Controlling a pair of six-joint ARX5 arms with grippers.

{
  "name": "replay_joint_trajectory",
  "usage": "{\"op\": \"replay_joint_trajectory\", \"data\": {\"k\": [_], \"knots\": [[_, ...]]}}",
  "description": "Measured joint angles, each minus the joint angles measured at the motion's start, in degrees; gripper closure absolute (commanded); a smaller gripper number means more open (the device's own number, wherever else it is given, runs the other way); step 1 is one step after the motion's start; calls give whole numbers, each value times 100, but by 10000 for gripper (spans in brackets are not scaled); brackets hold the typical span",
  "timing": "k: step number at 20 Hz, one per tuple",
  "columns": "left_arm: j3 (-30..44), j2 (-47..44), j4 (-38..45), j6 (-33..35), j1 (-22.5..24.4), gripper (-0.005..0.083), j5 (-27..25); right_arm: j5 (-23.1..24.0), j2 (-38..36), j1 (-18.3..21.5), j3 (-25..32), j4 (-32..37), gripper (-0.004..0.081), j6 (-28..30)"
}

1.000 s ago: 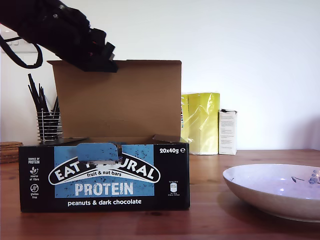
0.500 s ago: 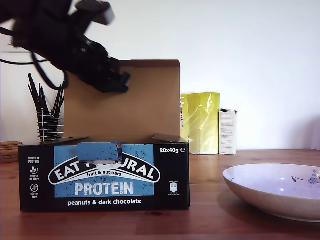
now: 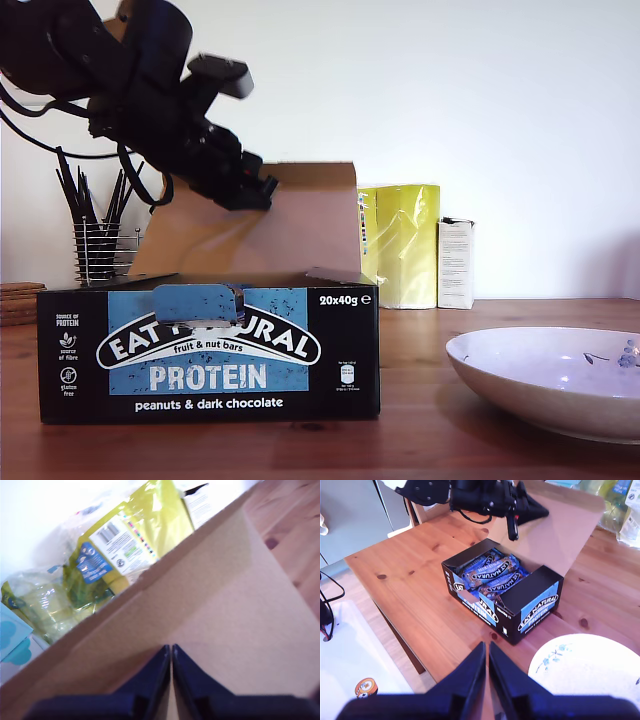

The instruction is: Open the carton box of snackbars

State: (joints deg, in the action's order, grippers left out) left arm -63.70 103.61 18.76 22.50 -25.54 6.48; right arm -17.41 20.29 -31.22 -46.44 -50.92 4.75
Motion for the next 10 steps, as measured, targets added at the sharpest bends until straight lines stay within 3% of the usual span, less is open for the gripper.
{"op": "replay_joint_trajectory", "data": {"k": [7,10], "knots": [[-1038,575,-2070,-212,330,795,708,0,496,0,0,192,783,2],[-1338,763,-2597,-289,415,795,907,-2,625,0,0,284,783,2]]}}
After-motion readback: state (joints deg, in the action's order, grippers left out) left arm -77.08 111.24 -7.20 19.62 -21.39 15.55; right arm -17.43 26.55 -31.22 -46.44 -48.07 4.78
